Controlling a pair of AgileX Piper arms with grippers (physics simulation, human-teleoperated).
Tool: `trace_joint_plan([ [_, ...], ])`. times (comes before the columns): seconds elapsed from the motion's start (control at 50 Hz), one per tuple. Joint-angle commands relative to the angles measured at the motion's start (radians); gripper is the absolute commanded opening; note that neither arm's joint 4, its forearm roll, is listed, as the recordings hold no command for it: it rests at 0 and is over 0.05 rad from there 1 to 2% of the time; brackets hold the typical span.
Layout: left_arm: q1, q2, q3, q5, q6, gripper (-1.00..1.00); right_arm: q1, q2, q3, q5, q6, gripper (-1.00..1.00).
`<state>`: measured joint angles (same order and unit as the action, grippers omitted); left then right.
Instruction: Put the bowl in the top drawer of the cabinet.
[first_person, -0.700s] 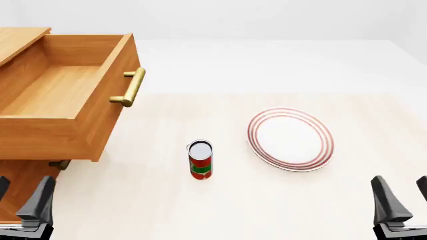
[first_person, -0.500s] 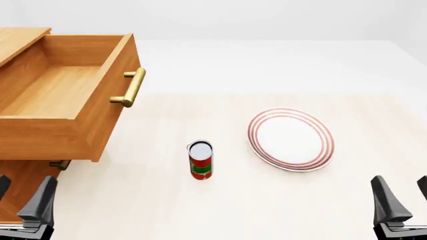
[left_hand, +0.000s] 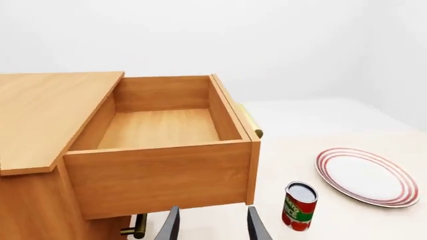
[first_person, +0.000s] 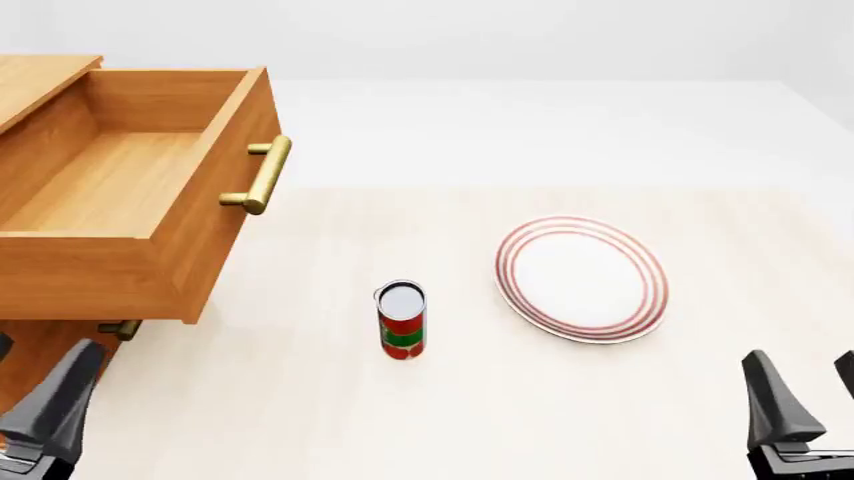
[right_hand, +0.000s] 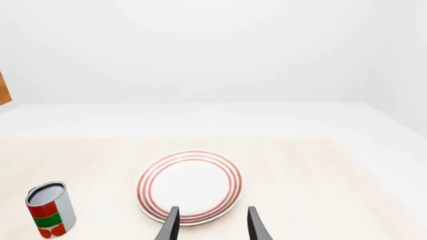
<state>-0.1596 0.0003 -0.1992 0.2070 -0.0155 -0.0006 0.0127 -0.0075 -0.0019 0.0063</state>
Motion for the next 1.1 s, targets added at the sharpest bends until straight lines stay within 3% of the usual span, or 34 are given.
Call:
trace_joint_plan([
  [0.02, -0.096, 0.0, -0.133, 0.14, -0.015, 1.0, 0.0, -0.001, -0.001, 0.003, 0.0, 1.0],
  [0.18, -0.143, 0.004, -0.164, 0.2, -0.015, 1.0, 0.0, -0.005, -0.001, 0.006, 0.0, 1.0],
  [0.6, -0.272, 0.141, -0.326, 0.257, -0.102, 1.0, 0.0, -0.006, 0.0, 0.006, 0.0, 1.0],
  [1.1, -0.504, 0.321, -0.426, 0.234, -0.126, 1.0, 0.0, -0.004, -0.005, 0.009, 0.0, 1.0],
])
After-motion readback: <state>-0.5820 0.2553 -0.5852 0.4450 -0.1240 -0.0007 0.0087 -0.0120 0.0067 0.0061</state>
